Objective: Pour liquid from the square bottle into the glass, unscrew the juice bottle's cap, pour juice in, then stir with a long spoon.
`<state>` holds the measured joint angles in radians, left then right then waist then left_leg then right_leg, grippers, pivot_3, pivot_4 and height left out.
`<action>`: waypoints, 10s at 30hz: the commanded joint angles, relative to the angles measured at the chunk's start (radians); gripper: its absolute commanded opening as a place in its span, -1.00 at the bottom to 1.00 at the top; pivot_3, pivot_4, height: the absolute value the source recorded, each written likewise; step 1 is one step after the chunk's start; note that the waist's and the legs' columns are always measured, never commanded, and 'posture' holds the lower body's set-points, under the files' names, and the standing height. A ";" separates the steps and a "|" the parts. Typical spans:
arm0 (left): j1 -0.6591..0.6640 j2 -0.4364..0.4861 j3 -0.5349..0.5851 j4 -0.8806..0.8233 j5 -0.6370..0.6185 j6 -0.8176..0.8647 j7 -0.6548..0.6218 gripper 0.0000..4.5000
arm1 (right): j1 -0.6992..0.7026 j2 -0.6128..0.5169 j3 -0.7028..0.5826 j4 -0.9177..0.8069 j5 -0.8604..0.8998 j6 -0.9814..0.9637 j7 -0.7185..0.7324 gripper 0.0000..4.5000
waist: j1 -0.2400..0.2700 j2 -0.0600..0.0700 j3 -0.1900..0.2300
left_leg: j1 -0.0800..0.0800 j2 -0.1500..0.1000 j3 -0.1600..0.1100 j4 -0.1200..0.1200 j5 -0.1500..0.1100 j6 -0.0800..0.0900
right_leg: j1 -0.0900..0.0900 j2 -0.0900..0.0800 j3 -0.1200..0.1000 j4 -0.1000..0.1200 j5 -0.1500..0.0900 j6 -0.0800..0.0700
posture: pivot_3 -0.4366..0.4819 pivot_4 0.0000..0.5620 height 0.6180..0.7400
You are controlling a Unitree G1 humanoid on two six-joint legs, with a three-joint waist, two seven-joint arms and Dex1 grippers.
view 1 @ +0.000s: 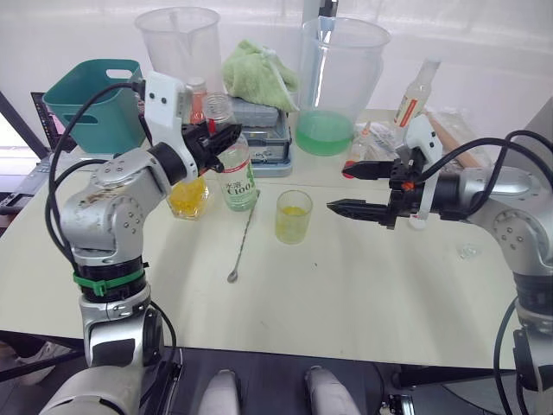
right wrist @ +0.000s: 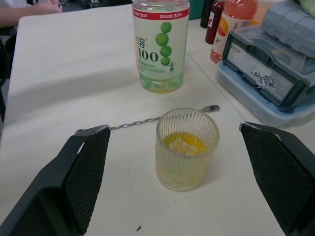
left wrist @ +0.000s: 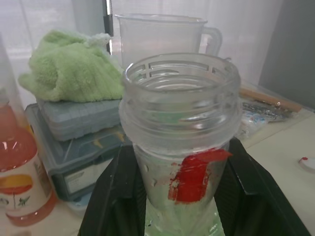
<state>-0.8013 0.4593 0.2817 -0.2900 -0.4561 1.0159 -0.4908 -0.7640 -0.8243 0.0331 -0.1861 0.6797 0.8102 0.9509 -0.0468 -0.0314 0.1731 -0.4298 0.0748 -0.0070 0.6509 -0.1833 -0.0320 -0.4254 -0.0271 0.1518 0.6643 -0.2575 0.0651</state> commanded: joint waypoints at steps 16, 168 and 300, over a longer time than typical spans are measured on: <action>0.470 0.404 0.518 -0.155 -0.204 0.096 -0.130 -0.39 | -0.012 -0.005 -0.030 0.052 0.031 -0.066 0.313 0.98 | -0.002 -0.001 0.000 | 0.001 0.000 0.000 0.000 0.000 0.000 | 0.000 0.000 -0.001 0.000 -0.002 0.001 | -0.05 -0.47 0.46; 0.599 0.100 -0.297 -0.008 0.197 -0.218 0.067 -0.99 | 0.661 -0.009 -0.260 -0.508 0.273 0.099 -0.429 1.00 | -0.010 -0.008 -0.002 | 0.007 0.000 0.000 -0.003 0.000 -0.001 | 0.005 0.000 0.001 0.000 -0.006 0.004 | -0.05 -0.47 0.46; 0.698 0.480 0.003 0.110 -0.066 -0.319 -0.601 -0.99 | 0.532 0.056 -0.136 -0.380 0.151 0.072 -0.202 1.00 | -0.019 -0.008 -0.009 | 0.003 0.002 0.016 -0.005 -0.001 0.001 | -0.011 0.002 0.015 0.001 -0.002 0.006 | -0.05 -0.47 0.31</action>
<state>-0.0998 0.9412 0.2362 -0.1309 -0.4673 0.6705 -1.0985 -0.2191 -0.7698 -0.0774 -0.5502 0.7891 0.8815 0.7278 -0.0657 -0.0391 0.1641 -0.4272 0.0773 0.0094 0.6460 -0.1845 -0.0307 -0.4359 -0.0255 0.1666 0.6648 -0.2599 0.0715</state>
